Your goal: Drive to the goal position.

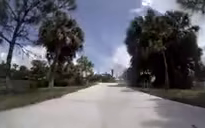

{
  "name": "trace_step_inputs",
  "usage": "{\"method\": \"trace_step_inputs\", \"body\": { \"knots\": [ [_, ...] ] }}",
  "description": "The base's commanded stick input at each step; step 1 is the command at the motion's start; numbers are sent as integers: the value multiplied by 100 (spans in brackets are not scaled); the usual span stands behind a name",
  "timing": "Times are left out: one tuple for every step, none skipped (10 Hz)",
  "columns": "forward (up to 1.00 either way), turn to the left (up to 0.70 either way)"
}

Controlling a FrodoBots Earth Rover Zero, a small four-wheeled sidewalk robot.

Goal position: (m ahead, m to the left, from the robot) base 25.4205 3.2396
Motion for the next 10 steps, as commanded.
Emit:
{"method": "trace_step_inputs", "body": {
  "knots": [
    [85, 0],
    [85, 0],
    [85, 0],
    [85, 0],
    [85, 0],
    [85, 0],
    [85, 0],
    [85, 0],
    [85, 0],
    [85, 0]
  ]
}}
